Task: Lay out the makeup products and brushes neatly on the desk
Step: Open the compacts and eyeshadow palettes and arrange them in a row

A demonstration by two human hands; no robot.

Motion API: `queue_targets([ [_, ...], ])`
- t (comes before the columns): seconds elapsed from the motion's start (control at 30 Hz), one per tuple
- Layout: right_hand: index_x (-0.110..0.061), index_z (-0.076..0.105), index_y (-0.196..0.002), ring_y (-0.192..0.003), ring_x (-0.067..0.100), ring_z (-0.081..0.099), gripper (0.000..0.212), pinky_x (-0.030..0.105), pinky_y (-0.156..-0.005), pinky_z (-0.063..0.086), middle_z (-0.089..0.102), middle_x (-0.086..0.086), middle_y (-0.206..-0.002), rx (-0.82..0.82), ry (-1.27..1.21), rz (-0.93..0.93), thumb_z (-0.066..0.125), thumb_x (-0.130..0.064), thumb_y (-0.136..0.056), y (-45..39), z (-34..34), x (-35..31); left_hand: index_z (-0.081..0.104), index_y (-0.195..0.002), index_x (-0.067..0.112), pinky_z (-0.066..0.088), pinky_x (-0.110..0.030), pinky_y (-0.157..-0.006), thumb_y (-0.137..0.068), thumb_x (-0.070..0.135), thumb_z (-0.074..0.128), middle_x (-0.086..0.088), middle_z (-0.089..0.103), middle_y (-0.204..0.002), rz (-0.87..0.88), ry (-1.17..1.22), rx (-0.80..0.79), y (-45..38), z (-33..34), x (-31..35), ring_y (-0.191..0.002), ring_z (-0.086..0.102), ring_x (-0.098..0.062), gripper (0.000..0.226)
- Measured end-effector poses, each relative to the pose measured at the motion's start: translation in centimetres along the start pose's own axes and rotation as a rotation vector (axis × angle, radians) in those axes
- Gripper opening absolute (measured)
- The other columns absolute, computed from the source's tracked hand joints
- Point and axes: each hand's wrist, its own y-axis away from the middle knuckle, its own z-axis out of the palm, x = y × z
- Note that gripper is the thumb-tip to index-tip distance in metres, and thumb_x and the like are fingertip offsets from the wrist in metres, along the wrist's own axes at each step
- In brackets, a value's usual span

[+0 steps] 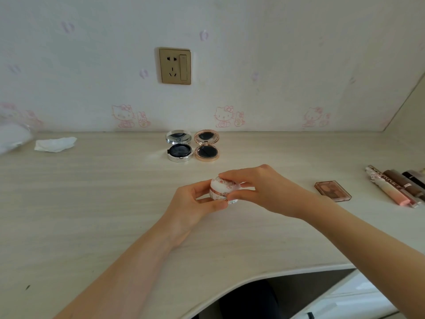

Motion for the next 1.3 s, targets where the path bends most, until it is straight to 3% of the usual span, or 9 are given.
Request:
queue_targets([
  [0.27, -0.035, 0.057, -0.127, -0.104, 0.008, 0.062, 0.037, 0.036, -0.09, 0.052, 0.068, -0.013, -0.112, -0.001, -0.017, 0.009, 0.059, -0.04, -0.09, -0.3, -0.6, 0.2, 0.066, -0.118, 0.014, 0.053, -0.027, -0.089, -0.07, -0.006, 0.077, -0.001, 0.071, -0.113, 0.035, -0.07, 0.013, -0.1, -0.1, -0.1, -0.1, 0.069, -0.019, 0.053],
  [0.37, -0.032, 0.056, -0.128, -0.107, 0.004, 0.06, 0.038, 0.032, -0.093, 0.05, 0.066, -0.015, -0.116, -0.005, -0.019, -0.002, 0.06, -0.037, -0.09, 0.0, -0.4, 0.2, 0.058, -0.126, 0.017, 0.054, -0.022, -0.085, -0.064, -0.003, 0.083, -0.001, 0.071, -0.112, 0.031, -0.138, 0.067, -0.4, -0.1, -0.3, -0.098, 0.069, -0.01, 0.07],
  [0.5, -0.025, 0.056, -0.128, -0.107, 0.005, 0.058, 0.036, 0.029, -0.092, 0.046, 0.065, -0.012, -0.118, 0.014, 0.022, -0.028, 0.059, -0.029, -0.092, 0.3, 0.3, 0.3, 0.044, -0.14, 0.02, 0.051, -0.016, -0.088, -0.059, 0.006, 0.089, 0.005, 0.065, -0.119, 0.081, -0.324, 0.137, -0.6, -0.1, -0.9, -0.103, 0.065, -0.001, 0.094],
  [0.63, -0.023, 0.054, -0.131, -0.109, 0.006, 0.056, 0.038, 0.024, -0.092, 0.044, 0.062, -0.012, -0.122, 0.004, 0.043, -0.01, 0.058, -0.027, -0.094, 0.2, 1.2, 0.7, 0.043, -0.142, 0.022, 0.039, -0.007, -0.093, -0.061, 0.025, 0.089, 0.013, 0.064, -0.119, 0.169, -0.623, 0.188, -0.2, 0.2, -1.2, -0.112, 0.057, 0.0, 0.093],
  [0.73, -0.02, 0.054, -0.131, -0.109, 0.009, 0.055, 0.038, 0.027, -0.092, 0.044, 0.062, -0.008, -0.122, 0.001, 0.063, 0.01, 0.056, -0.029, -0.095, 0.2, 1.6, 0.9, 0.041, -0.143, 0.02, 0.031, -0.014, -0.096, -0.064, 0.032, 0.086, 0.01, 0.064, -0.121, 0.215, -0.762, 0.224, 0.0, 0.5, -1.2, -0.122, 0.049, -0.008, 0.091],
  [0.93, -0.023, 0.053, -0.131, -0.106, 0.012, 0.057, 0.035, 0.03, -0.09, 0.046, 0.064, -0.007, -0.119, -0.003, 0.075, 0.015, 0.053, -0.03, -0.096, -0.4, 1.7, 0.8, 0.041, -0.143, 0.019, 0.032, -0.017, -0.097, -0.065, 0.034, 0.085, 0.012, 0.064, -0.122, 0.189, -0.761, 0.239, -0.3, 0.2, -1.5, -0.124, 0.048, -0.008, 0.09],
  [1.3, -0.022, 0.056, -0.125, -0.094, 0.015, 0.058, 0.031, 0.031, -0.083, 0.046, 0.067, -0.003, -0.108, -0.104, 0.085, 0.04, 0.042, -0.035, -0.1, -1.5, 0.6, 0.4, 0.044, -0.14, 0.017, 0.027, -0.009, -0.088, -0.065, 0.036, 0.086, 0.014, 0.066, -0.117, 0.144, -0.71, 0.247, -0.2, 0.3, -1.5, -0.121, 0.049, -0.004, 0.089],
])
